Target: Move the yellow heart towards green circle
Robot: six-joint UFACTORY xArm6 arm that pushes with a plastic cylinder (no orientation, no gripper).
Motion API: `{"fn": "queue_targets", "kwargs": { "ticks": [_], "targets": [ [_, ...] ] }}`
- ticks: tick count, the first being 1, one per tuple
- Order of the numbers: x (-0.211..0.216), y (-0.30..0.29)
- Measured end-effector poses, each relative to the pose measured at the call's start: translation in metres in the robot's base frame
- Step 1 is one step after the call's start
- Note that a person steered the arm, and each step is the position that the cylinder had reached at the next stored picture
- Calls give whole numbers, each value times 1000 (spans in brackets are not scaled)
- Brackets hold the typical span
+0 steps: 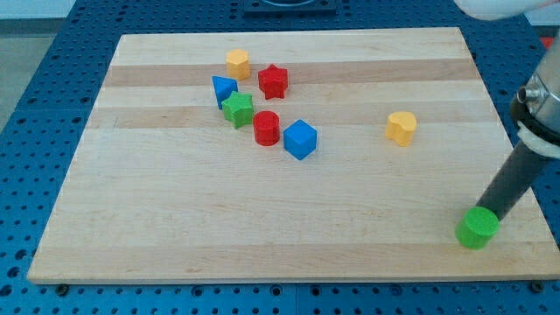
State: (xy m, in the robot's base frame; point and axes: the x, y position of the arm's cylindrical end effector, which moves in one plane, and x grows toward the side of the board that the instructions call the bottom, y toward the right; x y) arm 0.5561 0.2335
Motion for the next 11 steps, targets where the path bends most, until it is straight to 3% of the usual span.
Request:
{"fn": "queue_targets", "kwargs": {
  "ticks": [1, 2, 3, 4, 5, 7, 10, 11],
  "targets": [
    [-29, 0],
    [-90, 10],
    [-156, -7],
    [-188, -52],
    [-175, -79],
    [-128, -80],
    [-109, -118],
    [-86, -113]
  ]
}}
